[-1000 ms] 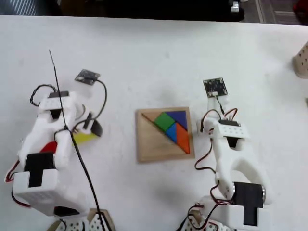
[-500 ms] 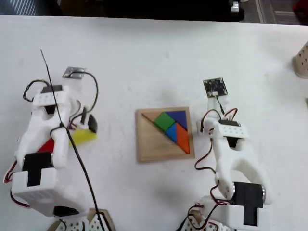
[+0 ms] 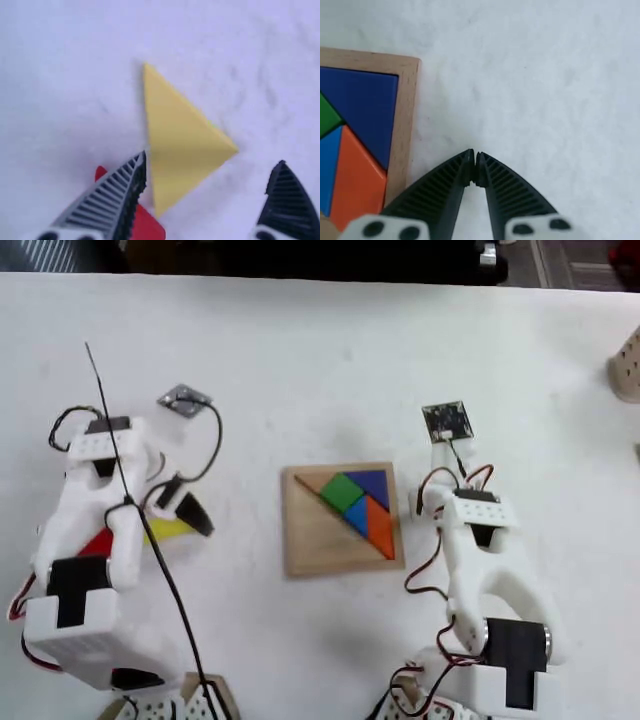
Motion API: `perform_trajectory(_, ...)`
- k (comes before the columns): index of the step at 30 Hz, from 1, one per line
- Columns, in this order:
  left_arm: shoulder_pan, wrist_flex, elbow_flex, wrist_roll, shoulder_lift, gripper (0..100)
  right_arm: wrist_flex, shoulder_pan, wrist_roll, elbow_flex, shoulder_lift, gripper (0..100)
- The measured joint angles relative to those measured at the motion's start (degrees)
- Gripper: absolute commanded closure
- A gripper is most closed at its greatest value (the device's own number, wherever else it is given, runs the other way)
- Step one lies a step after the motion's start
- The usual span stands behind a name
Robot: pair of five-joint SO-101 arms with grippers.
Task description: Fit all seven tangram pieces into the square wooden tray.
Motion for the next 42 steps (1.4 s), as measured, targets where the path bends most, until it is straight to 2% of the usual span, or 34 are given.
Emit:
perform_trajectory(11, 0.0, -7.2, 6.3, -0.1, 0.0, 63, 0.0, 0.0, 0.0, 0.0, 0.0, 98.1)
perform_trajectory(19, 0.4, -9.4, 7.2, -0.1, 0.0, 81, 0.0, 0.0, 0.0, 0.0, 0.0, 98.1)
perform_trajectory(31, 1.9, -9.3, 7.3, -0.2, -0.5, 81, 0.0, 0.0, 0.0, 0.0, 0.0, 98.1)
perform_trajectory(35, 1.9, -9.3, 7.3, 0.1, -0.8, 71, 0.0, 0.0, 0.0, 0.0, 0.0, 98.1)
perform_trajectory(37, 1.8, -9.3, 7.3, 3.2, -0.8, 64, 0.0, 0.0, 0.0, 0.0, 0.0, 98.1)
perform_trajectory(39, 1.3, -9.5, 7.2, 9.8, -0.8, 59, 0.0, 0.0, 0.0, -0.1, 0.0, 98.1)
perform_trajectory(42, 1.3, -9.6, 6.7, 22.2, -0.6, 60, 0.0, 0.0, 0.0, -0.1, 0.0, 98.1)
